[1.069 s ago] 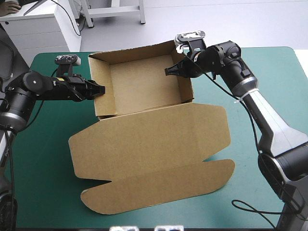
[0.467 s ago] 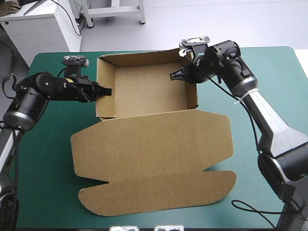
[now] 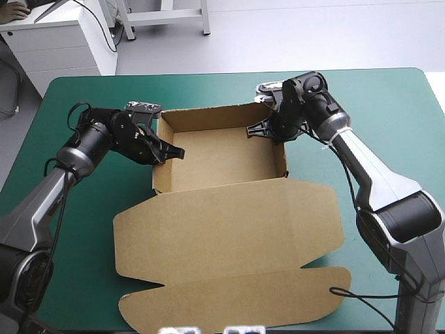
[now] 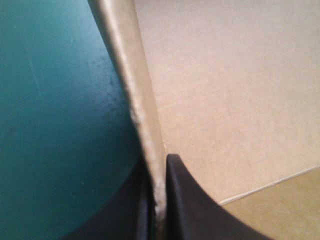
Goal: Fold the box
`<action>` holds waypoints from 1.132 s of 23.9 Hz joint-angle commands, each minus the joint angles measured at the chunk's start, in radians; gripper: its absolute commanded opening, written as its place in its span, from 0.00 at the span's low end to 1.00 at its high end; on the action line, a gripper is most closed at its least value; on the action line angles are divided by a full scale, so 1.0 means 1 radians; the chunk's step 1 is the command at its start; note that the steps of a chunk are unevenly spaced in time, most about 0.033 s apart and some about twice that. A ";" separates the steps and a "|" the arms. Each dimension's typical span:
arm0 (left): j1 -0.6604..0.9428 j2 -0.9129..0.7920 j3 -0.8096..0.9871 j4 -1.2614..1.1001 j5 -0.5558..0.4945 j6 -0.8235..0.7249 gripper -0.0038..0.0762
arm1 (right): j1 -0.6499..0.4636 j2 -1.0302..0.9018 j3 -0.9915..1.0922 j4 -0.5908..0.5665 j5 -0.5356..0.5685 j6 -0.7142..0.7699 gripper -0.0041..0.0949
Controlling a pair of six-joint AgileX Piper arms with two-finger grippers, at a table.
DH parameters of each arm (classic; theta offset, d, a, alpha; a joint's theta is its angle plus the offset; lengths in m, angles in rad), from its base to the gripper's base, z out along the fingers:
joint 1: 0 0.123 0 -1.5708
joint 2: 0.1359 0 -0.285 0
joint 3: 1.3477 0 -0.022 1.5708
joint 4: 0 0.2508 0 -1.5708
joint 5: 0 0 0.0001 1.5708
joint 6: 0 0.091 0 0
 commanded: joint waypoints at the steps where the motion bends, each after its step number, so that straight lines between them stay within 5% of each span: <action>1: -0.015 0.002 -0.036 -0.009 -0.022 -0.009 0.04 | 0.001 -0.052 0.013 0.012 0.008 -0.011 0.04; 12: -0.015 0.073 -0.036 0.005 -0.024 0.056 0.04 | 0.001 -0.030 0.125 -0.006 -0.035 0.001 0.04; 15: -0.015 0.073 -0.036 0.007 -0.029 0.091 0.06 | 0.001 -0.030 0.125 -0.038 -0.005 0.009 0.17; 17: -0.015 0.073 -0.036 0.007 -0.023 0.104 0.18 | 0.001 -0.030 0.121 -0.067 0.009 0.024 0.36; 18: -0.015 0.073 -0.038 0.007 -0.020 0.104 0.33 | 0.001 -0.030 0.108 -0.077 0.009 0.040 0.44; 22: -0.015 0.071 -0.045 0.001 -0.016 0.104 0.69 | 0.001 -0.030 0.060 -0.093 0.009 0.050 0.48; 27: -0.015 0.071 -0.045 0.002 -0.014 0.104 0.79 | 0.001 -0.030 0.021 -0.093 0.009 0.061 0.48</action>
